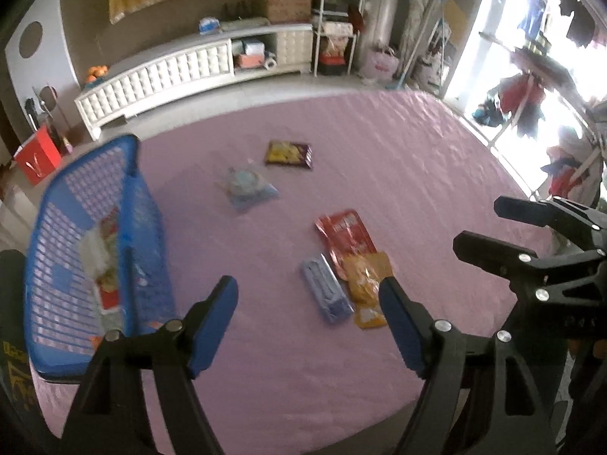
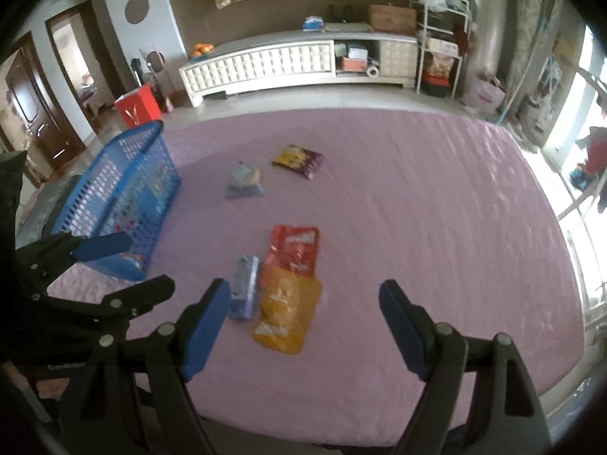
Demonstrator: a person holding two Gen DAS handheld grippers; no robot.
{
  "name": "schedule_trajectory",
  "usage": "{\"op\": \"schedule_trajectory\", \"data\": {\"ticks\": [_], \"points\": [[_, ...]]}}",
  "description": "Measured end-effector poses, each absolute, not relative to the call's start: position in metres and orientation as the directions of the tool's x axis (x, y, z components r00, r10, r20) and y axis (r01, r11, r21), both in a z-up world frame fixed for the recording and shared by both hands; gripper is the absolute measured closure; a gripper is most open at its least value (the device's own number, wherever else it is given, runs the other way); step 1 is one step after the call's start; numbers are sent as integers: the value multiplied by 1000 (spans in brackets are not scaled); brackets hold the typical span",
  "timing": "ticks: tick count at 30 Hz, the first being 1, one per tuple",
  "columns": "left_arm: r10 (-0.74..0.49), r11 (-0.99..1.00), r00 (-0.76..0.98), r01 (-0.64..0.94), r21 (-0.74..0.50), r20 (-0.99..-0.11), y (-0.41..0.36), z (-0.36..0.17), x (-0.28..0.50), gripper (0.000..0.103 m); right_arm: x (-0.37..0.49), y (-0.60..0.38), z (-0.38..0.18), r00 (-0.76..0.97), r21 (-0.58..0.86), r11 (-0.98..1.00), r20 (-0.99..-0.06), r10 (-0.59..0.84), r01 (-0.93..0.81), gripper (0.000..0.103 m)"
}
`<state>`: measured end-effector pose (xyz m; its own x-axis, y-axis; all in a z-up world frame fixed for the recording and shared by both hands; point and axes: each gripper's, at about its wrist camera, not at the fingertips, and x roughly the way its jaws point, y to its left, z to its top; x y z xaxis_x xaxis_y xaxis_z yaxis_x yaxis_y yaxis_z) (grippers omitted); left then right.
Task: Organize snacks
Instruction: 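Move both grippers back over the remaining packets on the table, then grasp the Doublemint gum pack with the left gripper while the right grasps the orange sauce packet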
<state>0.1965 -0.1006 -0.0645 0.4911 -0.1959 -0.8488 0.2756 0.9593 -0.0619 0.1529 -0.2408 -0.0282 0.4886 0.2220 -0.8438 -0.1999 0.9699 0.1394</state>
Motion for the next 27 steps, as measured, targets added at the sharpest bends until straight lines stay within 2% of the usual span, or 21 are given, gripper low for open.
{"op": "schedule_trajectory", "data": {"ticks": [10, 20, 24, 27], "points": [[-155, 960, 374, 275, -50, -914, -126, -128, 212, 28, 159, -259, -82, 411, 160, 971, -884, 222, -180, 19], [-106, 969, 336, 245, -22, -936, -131, -167, 243, 29, 164, -266, -114, 364, 223, 964, -894, 262, -145, 19], [-98, 970, 326, 243, -17, -940, -130, -177, 255, 31, 160, -265, -114, 364, 222, 964, -894, 261, -147, 19], [-109, 969, 306, 246, -33, -946, -130, -185, 260, 37, 160, -262, -114, 358, 209, 967, -900, 248, -145, 19]]}}
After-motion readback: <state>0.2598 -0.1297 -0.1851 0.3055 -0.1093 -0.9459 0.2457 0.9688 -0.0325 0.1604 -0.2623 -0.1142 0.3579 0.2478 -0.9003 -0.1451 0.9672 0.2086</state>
